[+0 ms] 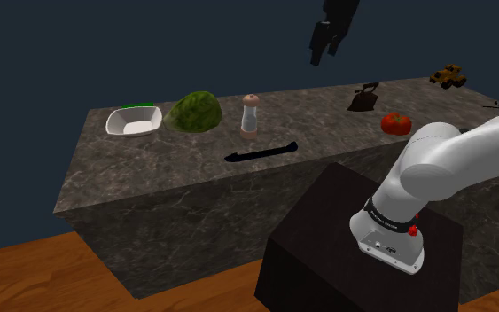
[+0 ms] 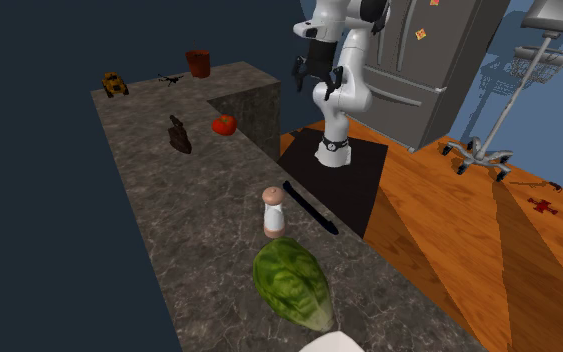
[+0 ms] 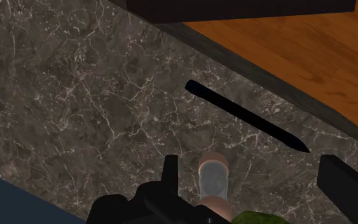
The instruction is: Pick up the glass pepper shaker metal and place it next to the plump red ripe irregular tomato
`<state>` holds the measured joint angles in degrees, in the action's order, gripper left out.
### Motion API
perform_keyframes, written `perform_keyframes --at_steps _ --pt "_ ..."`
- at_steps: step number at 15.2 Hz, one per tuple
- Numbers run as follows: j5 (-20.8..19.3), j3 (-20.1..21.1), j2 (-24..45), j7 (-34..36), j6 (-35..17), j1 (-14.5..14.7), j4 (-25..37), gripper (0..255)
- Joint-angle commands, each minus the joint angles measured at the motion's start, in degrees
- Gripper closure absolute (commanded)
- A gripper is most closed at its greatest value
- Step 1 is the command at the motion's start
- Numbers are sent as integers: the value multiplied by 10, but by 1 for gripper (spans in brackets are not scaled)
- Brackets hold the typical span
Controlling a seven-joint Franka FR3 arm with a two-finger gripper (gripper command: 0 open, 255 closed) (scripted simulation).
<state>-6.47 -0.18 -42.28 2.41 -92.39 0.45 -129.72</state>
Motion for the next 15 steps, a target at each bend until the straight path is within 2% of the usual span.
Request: perform_keyframes --at_steps 1,8,15 --pt "0 0 0 0 0 0 0 0" --pt "0 -9 121 8 -114 -3 5 0" --pt "2 -16 259 14 -208 -5 49 0"
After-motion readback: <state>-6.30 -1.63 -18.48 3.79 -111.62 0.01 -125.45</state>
